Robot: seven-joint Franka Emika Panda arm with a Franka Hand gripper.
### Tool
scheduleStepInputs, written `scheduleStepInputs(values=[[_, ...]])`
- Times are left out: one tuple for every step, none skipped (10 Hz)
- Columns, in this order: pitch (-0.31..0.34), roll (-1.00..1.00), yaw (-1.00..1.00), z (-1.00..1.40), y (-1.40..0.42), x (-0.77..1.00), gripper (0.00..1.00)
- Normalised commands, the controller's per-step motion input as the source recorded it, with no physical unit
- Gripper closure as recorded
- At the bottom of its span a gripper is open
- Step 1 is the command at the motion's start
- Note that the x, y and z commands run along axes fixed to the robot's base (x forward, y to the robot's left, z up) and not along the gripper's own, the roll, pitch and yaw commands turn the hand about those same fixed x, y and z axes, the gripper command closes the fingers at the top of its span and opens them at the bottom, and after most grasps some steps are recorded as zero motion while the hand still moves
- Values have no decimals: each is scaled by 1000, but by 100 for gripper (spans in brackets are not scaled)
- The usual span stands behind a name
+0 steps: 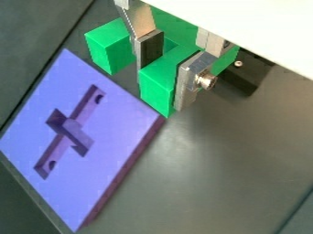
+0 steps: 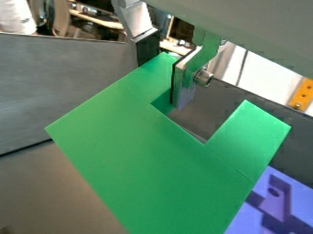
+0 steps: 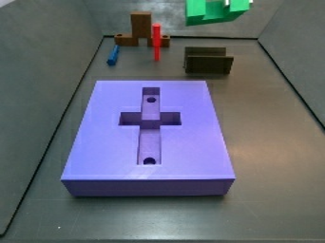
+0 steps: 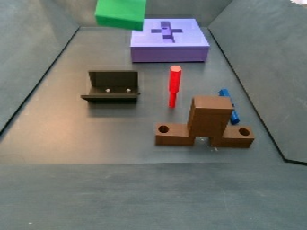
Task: Pick up the green object. Move up. Place the green object on the fixture. Regrasp the green object. Move to above the board. Insert the green object.
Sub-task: Place the green object on the fixture.
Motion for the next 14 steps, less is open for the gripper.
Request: scheduleStepInputs(values=[[269, -180, 0, -291, 526, 906, 100], [326, -174, 0, -331, 489, 883, 100], [314, -274, 0, -351, 440, 871, 100], [334, -240, 0, -320, 420, 866, 100], [346, -234, -49, -280, 391, 854, 100], [303, -306, -63, -257, 349, 869, 100], [283, -317, -91, -246, 303, 874, 100], [294, -343, -111, -223, 300, 846, 100], [237, -400, -129, -246, 340, 797, 100], [103, -369, -183, -360, 434, 760, 100], [-51, -546, -223, -269, 397, 514, 100], [-180, -477, -254, -146, 280, 237, 100], [-66, -263, -129, -74, 126, 100, 100], [0, -14, -137, -111, 0, 117, 100]])
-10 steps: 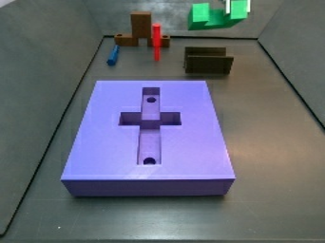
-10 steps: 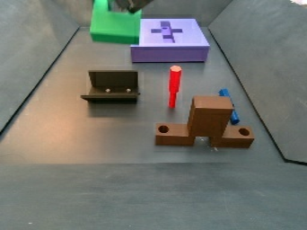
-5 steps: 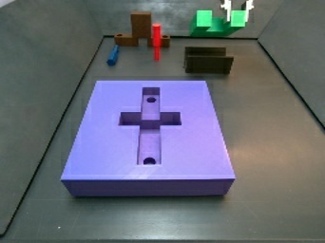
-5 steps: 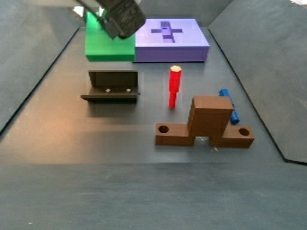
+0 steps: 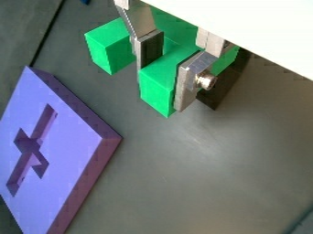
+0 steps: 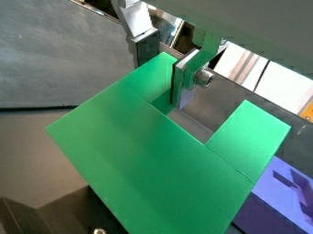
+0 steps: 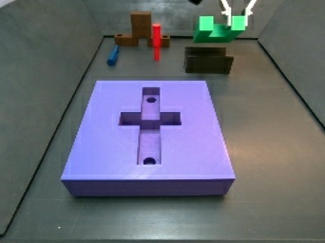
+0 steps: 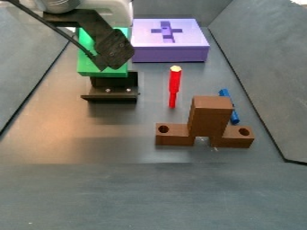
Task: Pick up the green object. Move up. Place the green object on the fixture. Regrasp the green object. Move to above the board. Insert the green object.
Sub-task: Place the green object on the fixture.
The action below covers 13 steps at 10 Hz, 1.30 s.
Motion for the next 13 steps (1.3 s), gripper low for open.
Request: scheduleStepInputs(values=[[-94, 0, -137, -263, 0, 49, 100], [-180, -34, -114, -277, 0, 0, 100], [-189, -31, -46, -257, 54, -106, 100], [-106, -20, 0, -197, 14, -54, 100], [-160, -66, 0, -226, 34, -137, 100], [-143, -17, 29, -183, 0, -114, 100], [-137, 260, 0, -340, 0, -91, 100], [-97, 297, 0, -343, 0, -23, 100], [-80, 260, 0, -343, 0, -37, 100], [-40, 160, 0, -243, 0, -49, 100], [0, 89, 20, -174, 0, -20, 100], [0, 37, 6, -211, 0, -54, 100], [-31, 0, 0, -231, 11, -97, 100]])
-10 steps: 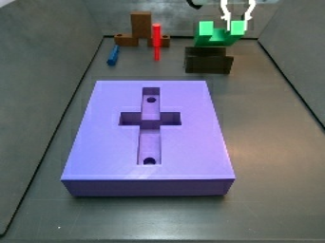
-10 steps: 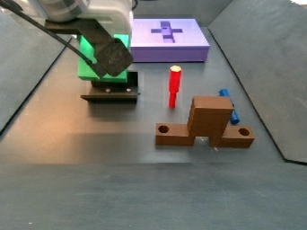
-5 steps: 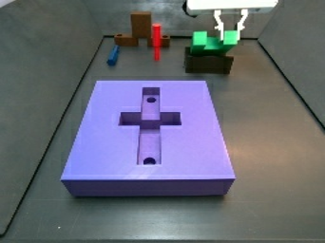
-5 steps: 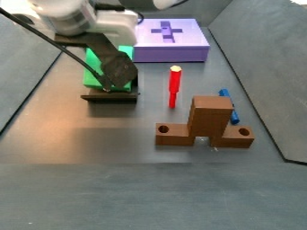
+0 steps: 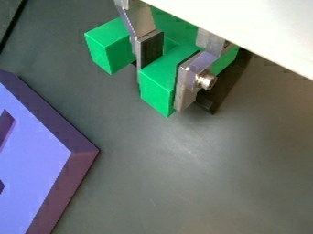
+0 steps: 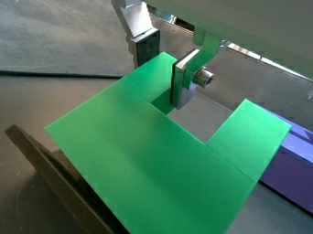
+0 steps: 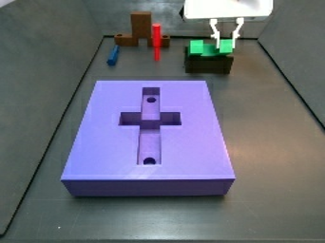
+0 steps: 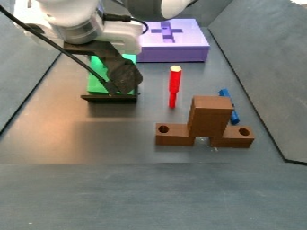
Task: Pick up the green object. Move up. Place the green object on the fixture. Regrasp the green object. Move to above the board. Insert the green object.
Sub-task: Place the green object on the fixture, then regrasp the green object.
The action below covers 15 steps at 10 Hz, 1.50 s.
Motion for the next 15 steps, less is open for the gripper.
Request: scheduleStepInputs(values=[[-63, 0, 0, -254, 49, -106, 100], [-49, -31, 29, -214, 69, -29, 100], [3, 26, 0, -60, 0, 0, 100], [0, 0, 0, 0, 0, 0, 100], [0, 0, 0, 0, 0, 0, 0], [240, 491, 134, 426, -40, 297, 0], [203, 534, 91, 329, 0, 254, 0], [154, 497, 106, 323, 0, 260, 0], [71, 483, 71, 269, 0, 89, 0], [0, 466, 37, 271, 0, -49, 0], [-626, 43, 117, 297, -131, -603, 0], [-571, 143, 163, 223, -131, -280, 0], [-506, 331, 166, 151, -83, -174, 0], [-354, 697, 174, 0, -89, -66, 0], [-40, 1000, 140, -34, -177, -17, 0]])
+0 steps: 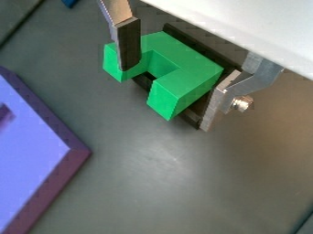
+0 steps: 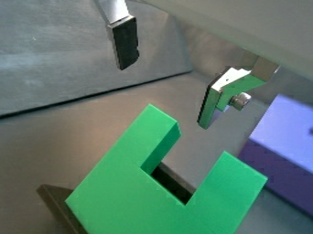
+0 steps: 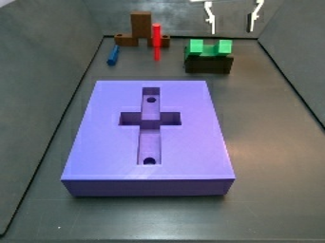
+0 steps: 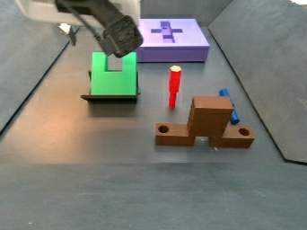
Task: Pick up the green object. Move up. Place the green object on the fixture. Regrasp the green object. Move to above the board. Insert the green object.
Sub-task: Regrasp the green object.
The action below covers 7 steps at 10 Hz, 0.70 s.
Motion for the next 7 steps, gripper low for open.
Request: scheduleStepInputs(values=[[131, 1000, 157, 43, -189, 0, 0], [274, 1000, 166, 86, -177, 0, 0], [320, 1000, 154, 106, -186, 0, 0], [343, 1000, 149, 111, -186, -14, 0], [320, 1000, 129, 109, -191, 0, 0], [220, 1000, 89, 51, -206, 100, 0], [183, 1000, 63, 69, -174, 174, 0]])
